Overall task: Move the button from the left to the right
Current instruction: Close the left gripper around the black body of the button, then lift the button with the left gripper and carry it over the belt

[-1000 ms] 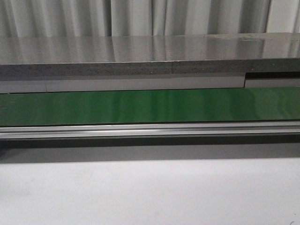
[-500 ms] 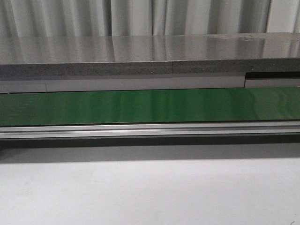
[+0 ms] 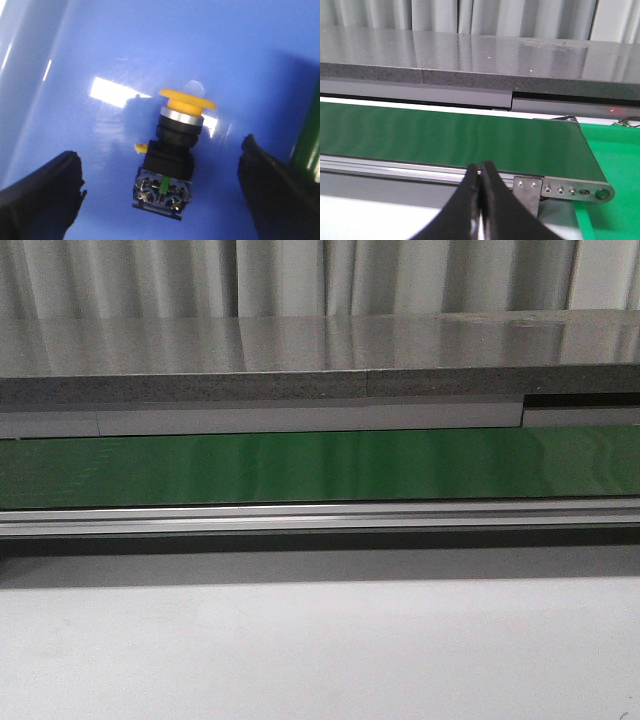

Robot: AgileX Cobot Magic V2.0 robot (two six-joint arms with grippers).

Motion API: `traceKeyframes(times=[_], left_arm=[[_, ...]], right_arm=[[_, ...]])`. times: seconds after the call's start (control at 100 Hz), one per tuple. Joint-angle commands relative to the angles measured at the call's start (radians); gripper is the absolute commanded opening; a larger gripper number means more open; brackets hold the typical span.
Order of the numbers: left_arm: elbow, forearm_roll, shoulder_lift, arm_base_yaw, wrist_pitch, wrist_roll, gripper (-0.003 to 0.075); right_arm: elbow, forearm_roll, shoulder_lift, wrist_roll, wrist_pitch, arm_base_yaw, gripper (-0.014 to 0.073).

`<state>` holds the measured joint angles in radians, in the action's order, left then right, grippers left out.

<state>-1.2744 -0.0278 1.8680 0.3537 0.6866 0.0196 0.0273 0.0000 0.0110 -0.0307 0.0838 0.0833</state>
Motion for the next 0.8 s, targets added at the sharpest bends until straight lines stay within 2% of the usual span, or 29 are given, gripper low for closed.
traceKeyframes(times=[0.0,0.54,0.68,0.79], left_arm=[[-0.030,0.000,-0.028,0.004,-0.037,-0.004,0.0578],[-0.037,0.005,0.089,0.004,-0.040,-0.004,0.0552],[-0.037,0.005,0.113,0.004,-0.026,-0.004,0.0430],[-0.037,0.005,0.113,0.004,-0.023,-0.004,0.0270]], right_arm=[[-0.015,-0.010,0.020,-0.001,-0.077,0.002,-0.0067],[-0.015,-0.010,0.020,-0.001,-0.077,0.002,-0.0067],[-0.015,-0.010,0.020,-0.001,-0.077,0.002,-0.0067],[-0.015,-0.010,0.020,-0.001,-0.077,0.002,-0.0067]])
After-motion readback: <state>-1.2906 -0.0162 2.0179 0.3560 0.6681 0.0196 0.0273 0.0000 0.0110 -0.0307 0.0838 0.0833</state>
